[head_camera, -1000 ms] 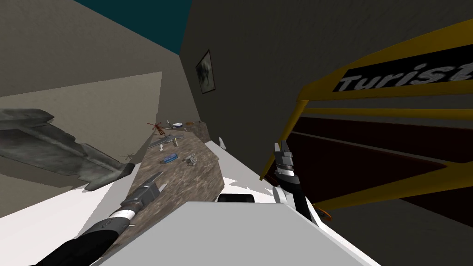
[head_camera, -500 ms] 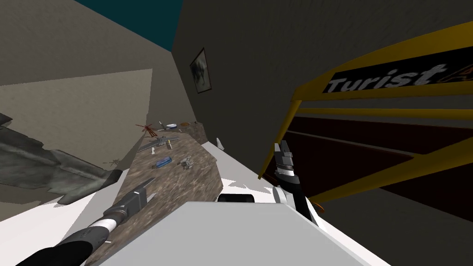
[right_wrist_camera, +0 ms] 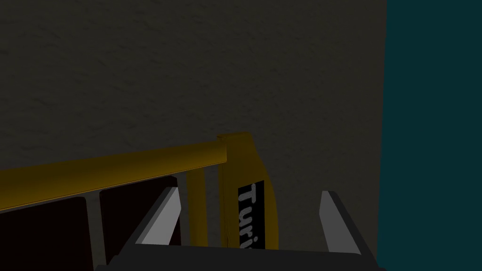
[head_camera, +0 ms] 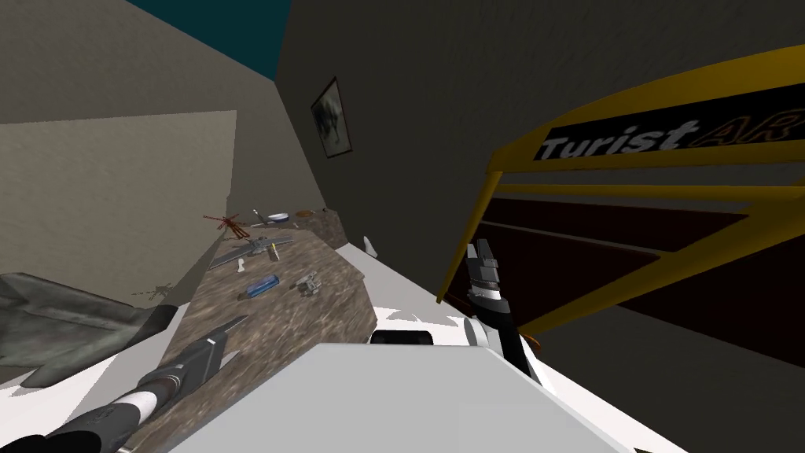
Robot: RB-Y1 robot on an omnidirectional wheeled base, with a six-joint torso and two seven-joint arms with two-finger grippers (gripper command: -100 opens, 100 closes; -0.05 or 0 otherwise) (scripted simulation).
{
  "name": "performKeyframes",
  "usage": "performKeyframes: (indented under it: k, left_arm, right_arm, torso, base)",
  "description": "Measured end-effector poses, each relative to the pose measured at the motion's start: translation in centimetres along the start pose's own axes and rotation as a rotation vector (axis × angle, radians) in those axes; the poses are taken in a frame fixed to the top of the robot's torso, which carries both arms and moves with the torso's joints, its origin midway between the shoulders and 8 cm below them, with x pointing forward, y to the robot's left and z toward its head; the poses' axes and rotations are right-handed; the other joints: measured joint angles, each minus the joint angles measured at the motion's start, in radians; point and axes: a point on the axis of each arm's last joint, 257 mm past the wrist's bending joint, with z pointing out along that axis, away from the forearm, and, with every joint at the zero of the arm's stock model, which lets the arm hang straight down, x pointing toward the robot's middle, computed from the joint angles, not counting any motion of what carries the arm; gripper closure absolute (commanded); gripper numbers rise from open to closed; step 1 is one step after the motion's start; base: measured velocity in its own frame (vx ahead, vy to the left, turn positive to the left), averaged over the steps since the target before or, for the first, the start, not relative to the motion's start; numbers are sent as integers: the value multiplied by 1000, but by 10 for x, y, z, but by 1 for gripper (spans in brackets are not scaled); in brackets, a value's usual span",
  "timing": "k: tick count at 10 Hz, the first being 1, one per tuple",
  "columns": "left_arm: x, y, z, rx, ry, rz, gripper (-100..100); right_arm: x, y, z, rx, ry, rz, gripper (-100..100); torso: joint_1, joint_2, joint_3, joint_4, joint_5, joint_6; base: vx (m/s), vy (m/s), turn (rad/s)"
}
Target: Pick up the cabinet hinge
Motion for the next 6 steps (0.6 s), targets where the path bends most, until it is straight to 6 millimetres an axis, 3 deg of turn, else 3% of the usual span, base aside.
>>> performKeyframes:
  k: [6]
  left_arm:
    - [-34, 28, -7, -191, -10, 88, -100]
  right_arm:
    - [0, 0, 0, 0, 0, 0, 0]
  torso:
    - [0, -1, 0, 0, 0, 0]
  base:
    - [33, 11, -108]
